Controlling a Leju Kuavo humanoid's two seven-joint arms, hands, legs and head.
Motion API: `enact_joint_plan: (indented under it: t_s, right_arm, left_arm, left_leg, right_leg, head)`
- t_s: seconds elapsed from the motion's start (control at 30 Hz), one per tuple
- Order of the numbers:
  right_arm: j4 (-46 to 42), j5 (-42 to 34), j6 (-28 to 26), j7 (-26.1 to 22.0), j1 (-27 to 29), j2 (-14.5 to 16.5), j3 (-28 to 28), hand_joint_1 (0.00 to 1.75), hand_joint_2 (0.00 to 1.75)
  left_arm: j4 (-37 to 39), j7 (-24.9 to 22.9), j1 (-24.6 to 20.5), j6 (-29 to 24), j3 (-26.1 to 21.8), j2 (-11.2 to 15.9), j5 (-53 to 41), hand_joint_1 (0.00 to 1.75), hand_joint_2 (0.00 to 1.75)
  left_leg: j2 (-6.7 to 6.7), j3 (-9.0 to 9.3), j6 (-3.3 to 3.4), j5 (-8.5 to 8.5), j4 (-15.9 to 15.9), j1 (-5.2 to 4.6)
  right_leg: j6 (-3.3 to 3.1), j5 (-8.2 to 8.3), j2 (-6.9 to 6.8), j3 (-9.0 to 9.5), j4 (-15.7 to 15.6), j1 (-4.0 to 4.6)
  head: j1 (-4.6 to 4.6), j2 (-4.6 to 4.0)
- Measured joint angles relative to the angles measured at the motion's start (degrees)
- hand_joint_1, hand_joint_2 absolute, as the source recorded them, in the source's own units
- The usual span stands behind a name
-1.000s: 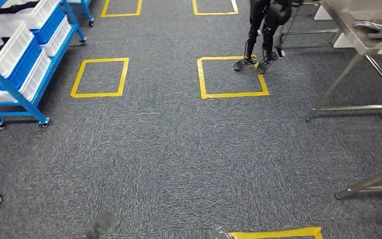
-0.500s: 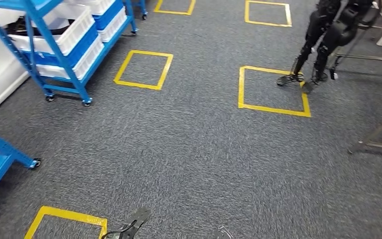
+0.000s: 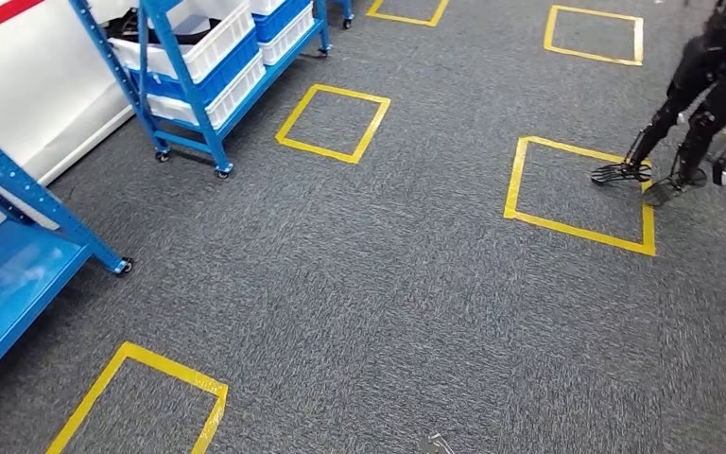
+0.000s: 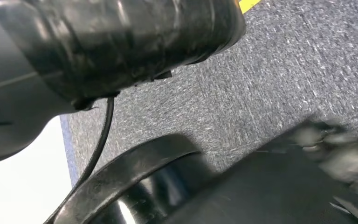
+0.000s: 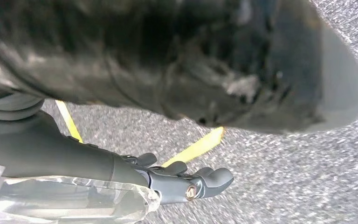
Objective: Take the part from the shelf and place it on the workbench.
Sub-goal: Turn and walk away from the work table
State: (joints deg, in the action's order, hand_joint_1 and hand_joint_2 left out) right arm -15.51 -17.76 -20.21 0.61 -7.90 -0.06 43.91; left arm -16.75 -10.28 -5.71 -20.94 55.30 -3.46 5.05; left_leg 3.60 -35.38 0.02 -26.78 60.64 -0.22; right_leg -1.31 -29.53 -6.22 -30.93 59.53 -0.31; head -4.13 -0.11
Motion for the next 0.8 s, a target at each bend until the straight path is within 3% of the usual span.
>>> enact_joint_plan:
  t_s: [0.07,0.13,0.17,0.23,0.27,0.33,0.37,0.4,0.47,0.5,0.57,0.6,0.67,0.7,0.73,0.8]
  right_arm:
    - [0.01,-0.05,-0.05,0.01,-0.01,0.02,0.00,0.00,0.00]
    - [0.02,-0.09,-0.10,0.01,-0.08,0.11,0.00,0.00,0.00]
    - [0.02,-0.09,-0.13,0.00,-0.16,0.13,0.00,0.00,0.00]
    - [0.02,-0.09,-0.19,-0.02,-0.26,0.09,0.00,0.00,0.00]
    - [0.03,-0.10,-0.21,-0.02,-0.19,0.05,-0.01,0.00,0.00]
    - [0.11,-0.15,0.02,0.02,0.14,-0.04,-0.03,0.00,0.00]
    - [0.17,-0.18,0.29,0.04,0.28,-0.16,-0.04,0.00,0.00]
    - [0.22,-0.20,0.62,0.05,0.30,-0.29,-0.04,0.00,0.00]
    - [0.26,-0.28,1.13,0.01,0.07,-0.57,-0.04,0.00,0.00]
    - [0.27,-0.35,1.29,-0.03,-0.05,-0.63,-0.04,0.00,0.00]
    - [0.29,-0.52,1.25,-0.09,-0.17,-0.71,-0.04,0.00,0.00]
    - [0.30,-0.60,1.06,-0.09,-0.15,-0.70,-0.04,0.00,0.00]
    - [0.31,-0.73,0.45,-0.05,-0.14,-0.70,-0.04,0.00,0.00]
    - [0.32,-0.78,0.20,-0.04,-0.20,-0.69,-0.04,0.00,0.00]
    - [0.32,-0.82,0.00,-0.02,-0.29,-0.66,-0.04,0.00,0.00]
    - [0.31,-0.84,-0.19,-0.02,-0.29,-0.53,-0.04,0.00,0.00]
  left_arm:
    - [0.01,-0.04,-0.13,-0.01,0.21,0.08,-0.08,0.00,0.00]
    - [0.05,-0.09,-0.10,-0.02,0.47,0.14,-0.09,0.00,0.00]
    - [0.09,-0.11,-0.01,-0.02,0.56,0.18,-0.09,0.00,0.00]
    - [0.17,-0.15,-0.04,-0.03,0.65,0.20,-0.09,0.00,0.00]
    - [0.21,-0.16,-0.14,-0.03,0.73,0.19,-0.09,0.00,0.00]
    - [0.23,-0.22,-0.37,-0.02,1.06,0.17,-0.09,0.00,0.00]
    - [0.25,-0.28,-0.38,-0.02,1.25,0.17,-0.09,0.00,0.00]
    - [0.27,-0.33,-0.34,0.03,1.44,0.18,-0.04,0.00,0.00]
    - [0.32,-0.25,-0.28,0.24,1.66,0.25,0.14,0.00,0.00]
    - [0.34,-0.04,-0.31,0.41,1.72,0.34,0.23,0.00,0.00]
    - [0.39,0.51,-0.36,0.74,1.78,0.64,0.31,0.00,0.00]
    - [0.42,0.75,-0.30,0.89,1.80,0.81,0.32,0.00,0.00]
    - [0.49,0.95,0.05,1.09,1.81,1.08,0.32,0.00,0.00]
    - [0.53,0.97,0.22,1.12,1.81,1.19,0.31,0.00,0.00]
    - [0.57,0.97,0.28,1.14,1.81,1.28,0.29,0.00,0.00]
    - [0.66,0.96,0.06,1.14,1.84,1.44,0.26,0.00,0.00]
  left_leg:
    - [1.28,0.97,0.57,0.26,-1.97,-0.56]
    - [-0.08,1.08,0.95,0.54,-2.49,-0.44]
    - [-0.78,1.43,1.17,0.78,-3.06,-0.23]
    - [-2.17,2.27,1.72,1.38,-4.16,0.30]
    - [-2.95,2.35,1.84,1.51,-4.33,0.32]
    - [-4.81,2.31,2.00,1.55,-4.25,0.36]
    - [-5.81,2.32,1.96,1.52,-4.15,0.39]
    - [-6.79,2.33,1.86,1.44,-3.96,0.46]
    - [-8.56,2.21,1.40,1.12,-3.29,0.68]
    - [-9.32,1.98,1.05,0.91,-2.82,0.76]
    - [-10.76,1.27,0.26,0.71,-2.14,0.89]
    - [-11.44,0.98,-0.14,0.79,-2.08,0.99]
    - [-12.61,0.68,-0.89,1.13,-2.42,1.28]
    - [-12.02,0.47,-1.18,1.01,-2.20,1.30]
    - [-10.54,-0.13,-1.42,0.36,-1.15,1.23]
    - [-6.53,-2.81,-1.69,-2.53,4.30,1.06]
  right_leg:
    - [0.51,-0.23,-1.06,0.34,-0.07,0.04]
    - [1.14,-0.39,-1.96,0.80,-0.46,-0.01]
    - [1.50,-0.72,-1.25,0.97,-0.34,-0.05]
    - [2.01,-2.73,1.99,-0.03,2.48,-0.15]
    - [2.14,-4.29,3.89,-1.49,5.66,-0.28]
    - [2.40,-6.47,5.35,-4.88,11.98,-0.48]
    - [2.56,-6.28,5.54,-5.88,13.40,-0.62]
    - [2.70,-4.91,5.64,-5.84,12.55,-0.81]
    - [2.96,-0.85,6.87,-3.70,6.69,-1.34]
    - [3.05,0.42,8.58,-2.50,3.68,-1.58]
    - [2.85,0.96,11.10,-1.44,0.87,-1.74]
    - [2.57,0.76,11.38,-1.44,0.81,-1.58]
    - [1.81,0.94,10.10,-1.24,0.72,-1.37]
    - [1.40,1.11,9.43,-1.08,0.54,-1.39]
    - [1.04,1.25,8.75,-0.93,0.34,-1.44]
    - [0.48,1.34,7.08,-0.82,0.09,-1.28]
  head:
    - [0.07,0.00]
    - [0.05,0.00]
    - [0.17,0.00]
    - [0.46,0.00]
    - [0.64,0.00]
    - [0.81,0.00]
    - [0.85,0.00]
    - [0.85,0.00]
    - [0.86,0.00]
    - [0.89,0.00]
    - [0.90,0.00]
    - [0.90,0.00]
    - [0.86,0.00]
    - [0.85,0.00]
    - [0.69,0.00]
    - [0.42,0.00]
